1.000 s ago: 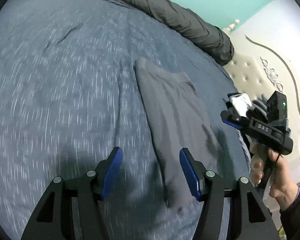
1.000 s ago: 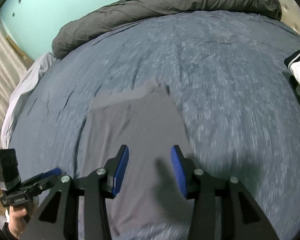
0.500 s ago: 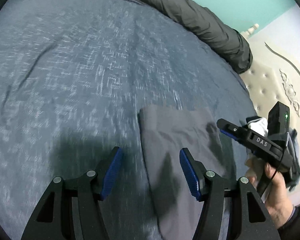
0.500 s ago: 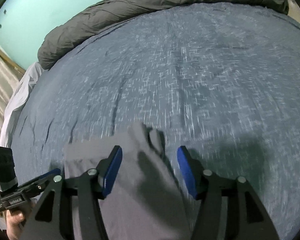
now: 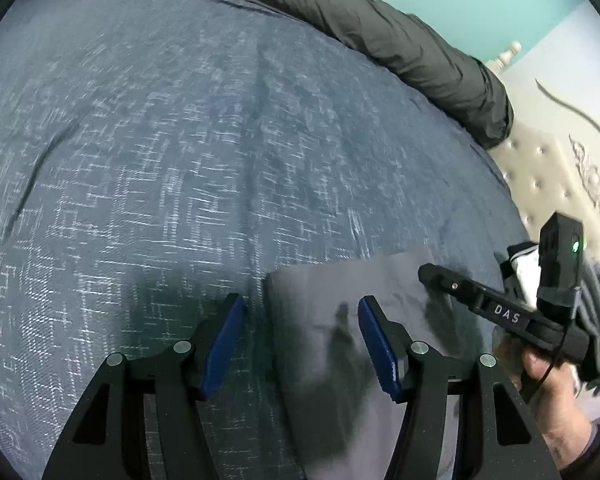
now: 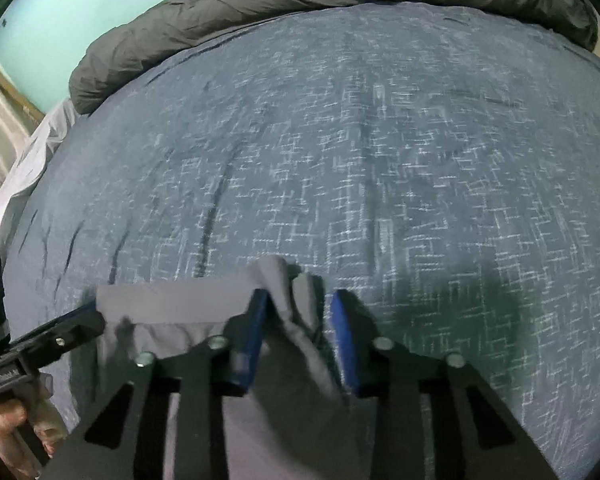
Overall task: Fold clothes
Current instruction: 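Grasp the folded grey garment's edge with the left gripper while the right gripper grasps beside it, then lift the folded grey garment with both grippers and carry it toward the clothes stack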
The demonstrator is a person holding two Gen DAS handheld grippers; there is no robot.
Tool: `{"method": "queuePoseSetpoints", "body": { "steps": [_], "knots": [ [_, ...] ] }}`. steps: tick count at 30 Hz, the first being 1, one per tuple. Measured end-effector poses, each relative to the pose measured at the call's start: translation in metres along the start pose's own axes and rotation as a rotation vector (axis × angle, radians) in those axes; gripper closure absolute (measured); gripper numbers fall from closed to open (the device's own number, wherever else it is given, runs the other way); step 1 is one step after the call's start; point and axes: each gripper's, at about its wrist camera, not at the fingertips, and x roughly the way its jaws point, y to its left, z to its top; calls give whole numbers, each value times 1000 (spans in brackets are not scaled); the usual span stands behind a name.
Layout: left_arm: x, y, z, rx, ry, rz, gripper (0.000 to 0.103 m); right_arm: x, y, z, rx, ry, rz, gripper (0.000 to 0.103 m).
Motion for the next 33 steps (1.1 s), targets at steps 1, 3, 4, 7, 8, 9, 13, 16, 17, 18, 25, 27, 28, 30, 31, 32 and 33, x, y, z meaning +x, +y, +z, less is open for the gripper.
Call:
{"method": "queuePoseSetpoints", "body": {
  "steps": [1, 3, 4, 7, 8, 9, 13, 16, 17, 18, 25, 27, 28, 30, 31, 32, 33],
  "knots": [
    [3, -1, -1, 7, 7, -3, 50, 0, 3, -1, -14, 3, -2, 84],
    [8, -3, -2, 20, 24, -5, 66, -1, 8, -5, -41, 2, -3, 96],
    [9, -5, -3, 32, 24, 2, 81, -3, 11, -7, -50, -3, 2, 97],
    [-1, -9, -4, 61, 2, -4, 92, -19, 11, -12, -45, -46, 47, 99],
    [-7, -12, -4, 73, -12, -8, 93, -27, 12, -13, -54, -70, 61, 99],
    [-15, -16, -4, 84, -27, -12, 94, -36, 12, -15, -66, -93, 66, 99],
    [-50, -37, -1, 121, -78, -31, 94, -74, 14, -24, -80, -173, 86, 99],
    [-79, -59, 2, 153, -109, -42, 94, -106, 16, -32, -81, -235, 99, 99],
    [-88, -66, 3, 165, -120, -44, 94, -117, 16, -34, -81, -256, 104, 99],
    [-99, -75, 3, 179, -131, -48, 94, -130, 15, -35, -80, -279, 110, 99],
    [-173, -146, 6, 279, -215, -66, 95, -226, 17, -35, -102, -419, 124, 99],
    [-195, -168, 6, 311, -241, -74, 95, -256, 19, -35, -106, -461, 125, 99],
    [-205, -178, 7, 328, -253, -77, 95, -271, 20, -35, -108, -482, 125, 99],
    [-228, -199, 7, 363, -282, -87, 95, -302, 21, -35, -114, -524, 121, 99],
    [-238, -209, 6, 376, -294, -93, 95, -316, 20, -36, -117, -544, 118, 99],
    [-248, -218, 6, 388, -305, -100, 95, -328, 20, -37, -121, -557, 114, 99],
    [-259, -229, 5, 400, -314, -107, 95, -340, 19, -38, -125, -571, 110, 99]
  ]
}}
